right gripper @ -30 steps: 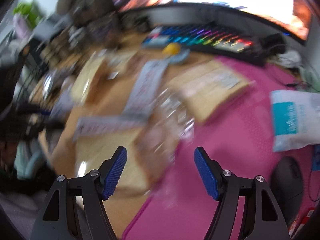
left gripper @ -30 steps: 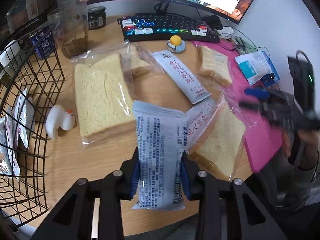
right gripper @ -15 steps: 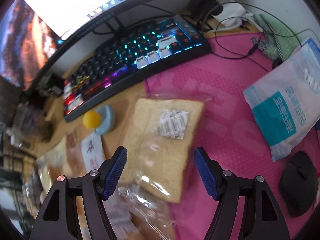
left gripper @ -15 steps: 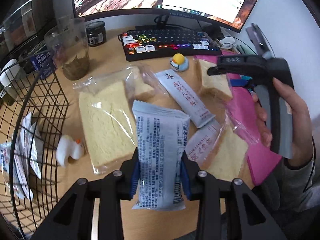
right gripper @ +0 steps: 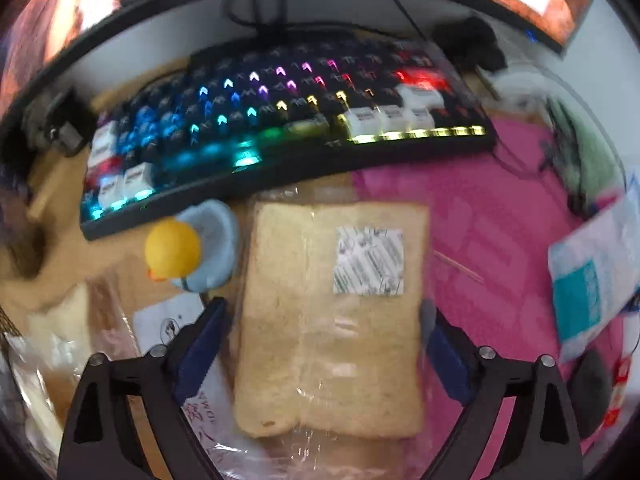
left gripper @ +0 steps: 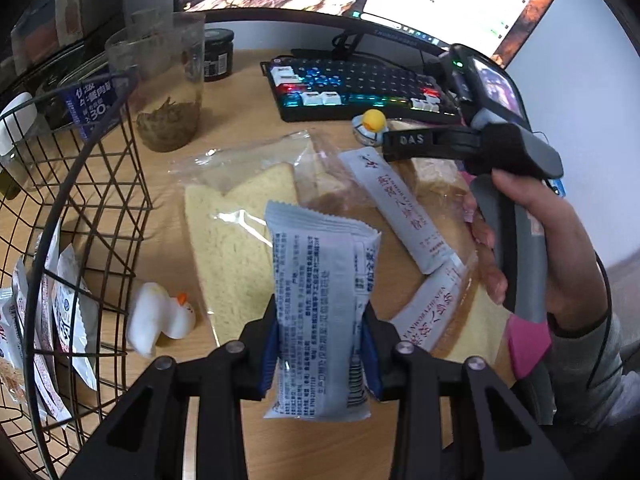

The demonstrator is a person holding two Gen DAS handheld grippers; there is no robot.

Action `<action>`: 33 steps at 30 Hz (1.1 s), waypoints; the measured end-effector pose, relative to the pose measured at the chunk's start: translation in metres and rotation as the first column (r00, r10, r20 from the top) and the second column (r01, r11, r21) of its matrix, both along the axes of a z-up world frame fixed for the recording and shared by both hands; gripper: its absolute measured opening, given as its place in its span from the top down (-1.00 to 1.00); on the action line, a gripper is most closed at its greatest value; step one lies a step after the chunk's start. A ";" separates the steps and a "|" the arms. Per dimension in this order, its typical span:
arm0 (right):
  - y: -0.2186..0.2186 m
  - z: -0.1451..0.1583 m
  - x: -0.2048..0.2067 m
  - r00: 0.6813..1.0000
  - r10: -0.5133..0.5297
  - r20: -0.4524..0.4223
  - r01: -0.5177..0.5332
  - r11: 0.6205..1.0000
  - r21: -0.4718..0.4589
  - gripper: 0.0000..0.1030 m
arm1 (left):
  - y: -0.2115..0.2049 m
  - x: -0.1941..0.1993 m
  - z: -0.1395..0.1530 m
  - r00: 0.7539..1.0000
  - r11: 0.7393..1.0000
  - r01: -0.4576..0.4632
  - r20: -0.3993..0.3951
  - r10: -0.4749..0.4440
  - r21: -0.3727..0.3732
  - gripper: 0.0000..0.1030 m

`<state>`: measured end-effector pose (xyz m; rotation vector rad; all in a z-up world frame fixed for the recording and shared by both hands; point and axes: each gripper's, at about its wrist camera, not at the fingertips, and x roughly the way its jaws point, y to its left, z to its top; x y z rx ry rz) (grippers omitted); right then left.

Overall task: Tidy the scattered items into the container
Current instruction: 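Grasp the bagged bread slice with the right gripper while the left gripper holds its packet, then carry both items over the wire basket and open both grippers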

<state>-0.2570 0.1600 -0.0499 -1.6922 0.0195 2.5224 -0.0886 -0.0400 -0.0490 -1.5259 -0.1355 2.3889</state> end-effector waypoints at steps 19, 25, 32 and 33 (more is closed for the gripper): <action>0.006 0.100 0.137 0.934 0.297 -0.197 -0.320 0.942 -0.101 -0.48 | 0.013 0.019 0.055 0.979 0.989 -0.139 -0.153 0.132 -0.039 0.24; -0.022 0.146 0.185 0.841 0.393 -0.371 -0.455 0.886 -0.092 -0.48 | -0.012 0.043 0.107 0.931 0.969 -0.245 -0.287 0.225 -0.037 0.24; -0.120 0.174 0.193 0.682 0.569 -0.459 -0.679 0.727 -0.108 -0.48 | -0.108 0.076 0.142 0.819 0.870 -0.491 -0.368 0.441 -0.051 0.24; -0.138 0.176 0.192 0.658 0.593 -0.465 -0.709 0.696 -0.116 -0.48 | -0.127 0.080 0.142 0.799 0.848 -0.528 -0.366 0.476 -0.050 0.24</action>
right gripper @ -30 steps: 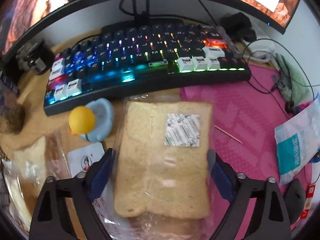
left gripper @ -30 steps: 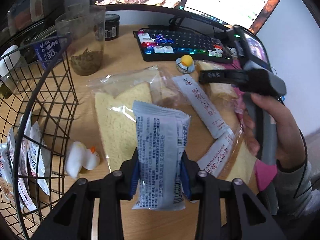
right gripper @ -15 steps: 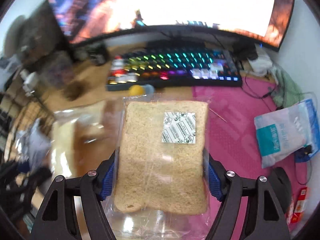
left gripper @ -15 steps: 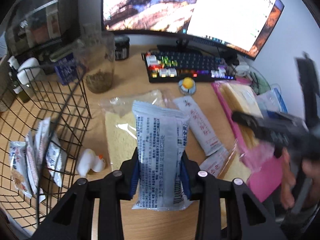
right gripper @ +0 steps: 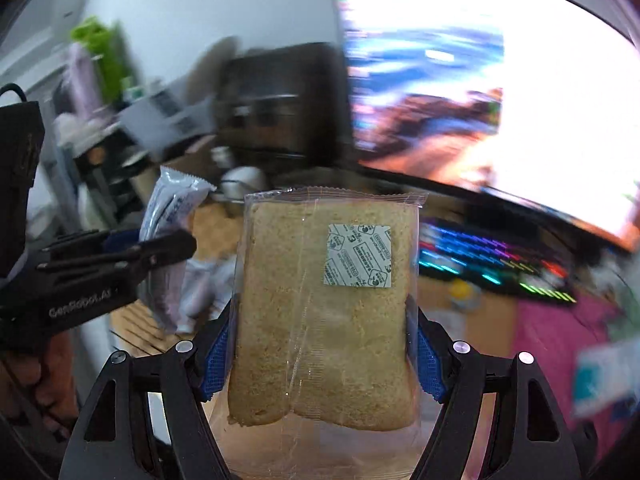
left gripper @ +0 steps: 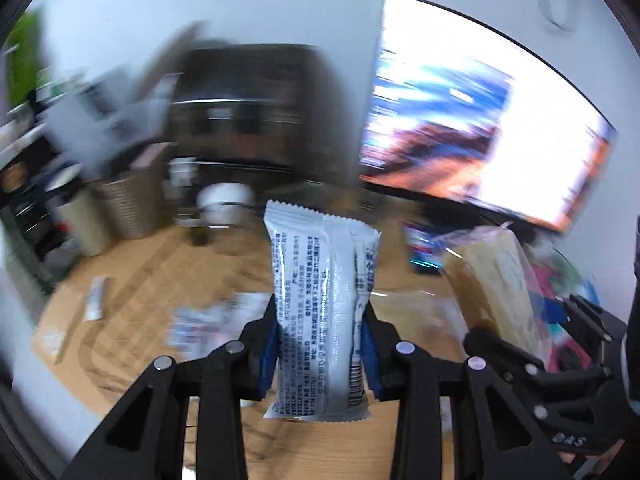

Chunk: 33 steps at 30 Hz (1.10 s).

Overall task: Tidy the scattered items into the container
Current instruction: 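Carry both items over the wire basket and open both grippers, then move both grippers back over the desk items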

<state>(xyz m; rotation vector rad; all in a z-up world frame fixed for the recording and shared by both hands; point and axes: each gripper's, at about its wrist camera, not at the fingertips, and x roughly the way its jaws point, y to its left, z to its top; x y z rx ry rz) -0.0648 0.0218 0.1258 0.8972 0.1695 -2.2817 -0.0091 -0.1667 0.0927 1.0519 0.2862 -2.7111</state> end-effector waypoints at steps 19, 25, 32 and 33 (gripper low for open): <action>-0.140 -0.022 -0.004 0.980 0.197 -0.009 -0.197 0.980 0.017 -0.60 | -0.092 0.020 -0.030 0.978 0.979 -0.205 0.041 0.204 0.017 -0.33; -0.113 -0.010 0.002 0.979 0.196 -0.055 -0.198 0.980 -0.030 -0.60 | -0.074 0.024 -0.020 0.983 0.984 -0.179 0.033 0.179 0.005 -0.33; -0.022 0.012 0.036 0.960 0.093 -0.266 -0.105 0.994 -0.033 -0.60 | -0.010 0.027 -0.008 0.999 0.999 -0.048 0.002 0.048 -0.010 -0.37; -0.005 0.014 0.040 0.959 0.069 -0.274 -0.080 0.996 -0.031 -0.60 | 0.003 0.026 -0.009 1.000 1.000 -0.011 0.006 0.011 -0.008 -0.38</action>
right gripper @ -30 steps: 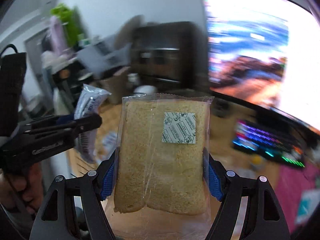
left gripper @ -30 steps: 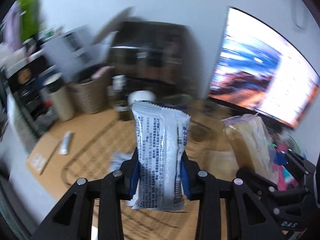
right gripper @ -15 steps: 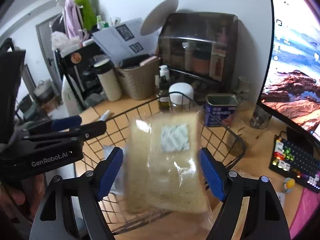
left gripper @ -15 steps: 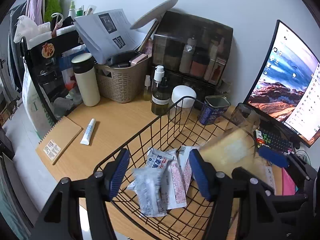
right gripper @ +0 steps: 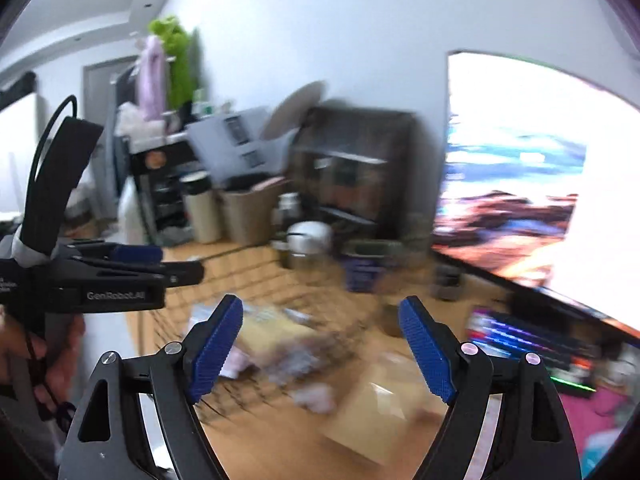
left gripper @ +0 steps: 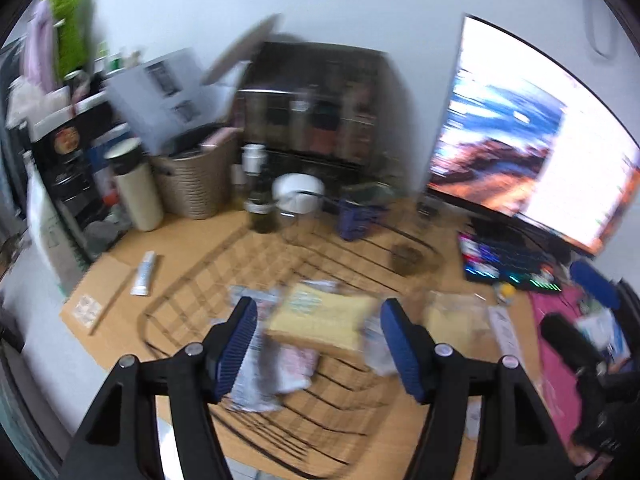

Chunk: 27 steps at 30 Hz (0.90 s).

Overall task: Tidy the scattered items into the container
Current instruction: 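Move both grippers back over the desk items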

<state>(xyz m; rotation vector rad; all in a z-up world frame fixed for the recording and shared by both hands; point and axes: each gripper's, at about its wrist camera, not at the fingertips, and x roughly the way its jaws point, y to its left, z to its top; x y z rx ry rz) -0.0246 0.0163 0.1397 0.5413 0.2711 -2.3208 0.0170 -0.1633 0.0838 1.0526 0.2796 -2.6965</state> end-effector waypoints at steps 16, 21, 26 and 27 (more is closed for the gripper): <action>0.190 -0.086 0.027 0.942 -0.258 0.215 0.211 0.953 0.218 -0.60 | 0.213 -0.020 -0.106 0.777 0.821 0.570 0.302 -0.553 0.037 -0.38; 0.219 -0.109 0.023 0.926 -0.264 0.270 0.205 0.952 0.227 -0.60 | 0.259 -0.027 -0.126 0.639 0.707 0.703 0.364 -0.678 0.082 -0.38; 0.245 -0.114 0.018 0.919 -0.280 0.278 0.221 0.949 0.226 -0.60 | 0.293 -0.041 -0.141 0.576 0.649 0.759 0.422 -0.701 0.042 -0.38; 0.248 -0.116 0.017 0.915 -0.285 0.284 0.224 0.947 0.230 -0.60 | 0.296 -0.043 -0.144 0.574 0.647 0.761 0.426 -0.699 0.035 -0.40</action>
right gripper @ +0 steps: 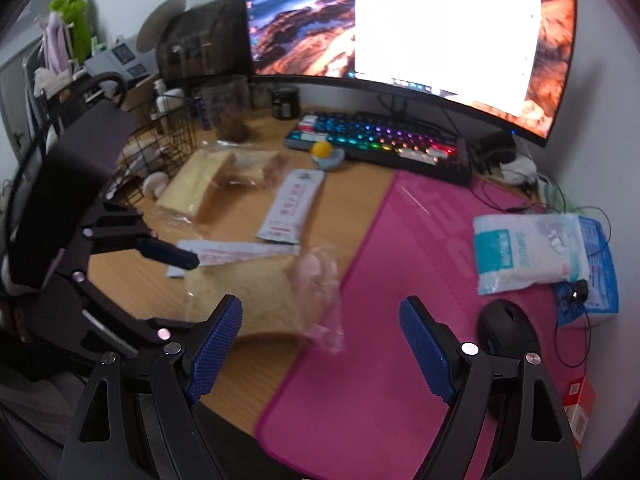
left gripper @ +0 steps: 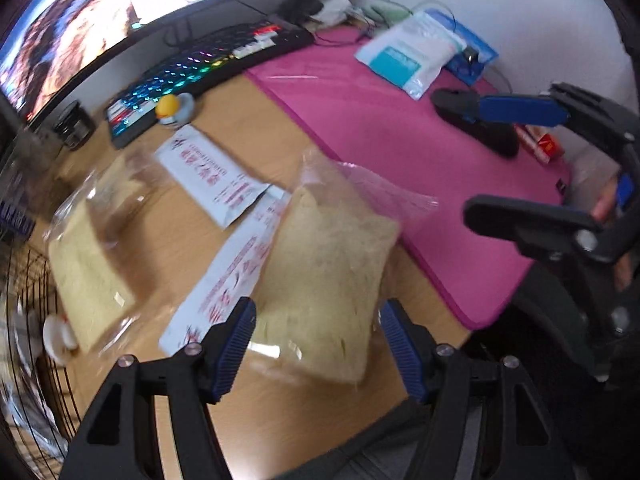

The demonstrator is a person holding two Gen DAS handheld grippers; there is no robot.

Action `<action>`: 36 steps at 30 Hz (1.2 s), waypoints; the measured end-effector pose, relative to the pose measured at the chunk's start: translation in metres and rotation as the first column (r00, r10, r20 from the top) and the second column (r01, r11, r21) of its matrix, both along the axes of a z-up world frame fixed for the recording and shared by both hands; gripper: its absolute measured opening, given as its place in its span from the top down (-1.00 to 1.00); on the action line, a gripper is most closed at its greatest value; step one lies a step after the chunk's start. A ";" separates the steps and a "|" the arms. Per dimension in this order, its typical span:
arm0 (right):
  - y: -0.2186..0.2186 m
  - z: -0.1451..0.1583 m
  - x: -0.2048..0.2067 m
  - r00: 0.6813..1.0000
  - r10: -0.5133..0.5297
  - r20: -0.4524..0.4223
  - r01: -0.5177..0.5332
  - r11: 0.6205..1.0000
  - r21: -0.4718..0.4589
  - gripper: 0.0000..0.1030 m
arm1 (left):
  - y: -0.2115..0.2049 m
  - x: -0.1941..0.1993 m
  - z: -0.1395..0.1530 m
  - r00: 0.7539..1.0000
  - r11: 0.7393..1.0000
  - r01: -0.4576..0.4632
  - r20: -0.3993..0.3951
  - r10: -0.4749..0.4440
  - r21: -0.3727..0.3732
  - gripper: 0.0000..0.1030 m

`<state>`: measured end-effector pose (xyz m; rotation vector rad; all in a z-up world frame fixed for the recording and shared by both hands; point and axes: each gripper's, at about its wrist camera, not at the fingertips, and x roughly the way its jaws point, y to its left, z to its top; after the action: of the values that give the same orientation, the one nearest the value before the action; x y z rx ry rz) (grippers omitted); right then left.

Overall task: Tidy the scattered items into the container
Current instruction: 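Move both grippers back over the desk items, then grasp another bagged bread slice with the left gripper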

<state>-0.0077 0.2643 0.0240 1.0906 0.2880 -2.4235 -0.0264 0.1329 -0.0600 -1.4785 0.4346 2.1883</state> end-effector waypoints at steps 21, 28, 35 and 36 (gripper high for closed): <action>0.038 -0.029 -0.023 0.994 -0.049 0.100 0.056 0.997 -0.062 -0.60 | 0.026 -0.035 -0.028 1.000 1.000 0.014 0.013 -0.014 -0.022 -0.83; 0.043 -0.031 -0.026 0.992 -0.060 0.111 0.068 0.995 -0.071 -0.60 | 0.019 -0.043 -0.021 0.999 0.999 -0.041 -0.004 0.041 -0.009 -0.42; 0.037 -0.028 -0.028 0.993 -0.044 0.114 0.053 0.996 -0.078 -0.60 | -0.002 -0.046 0.001 0.995 0.995 -0.097 -0.030 0.098 0.030 -0.32; 0.035 -0.028 -0.028 0.993 -0.030 0.117 0.040 0.996 -0.085 -0.60 | -0.006 -0.045 0.007 0.994 0.993 -0.105 -0.037 0.107 0.044 -0.32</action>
<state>-0.0360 0.2989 -0.0043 1.2004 0.1255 -2.3687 -0.0716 0.1266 -0.0526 -1.4694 0.3273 2.2975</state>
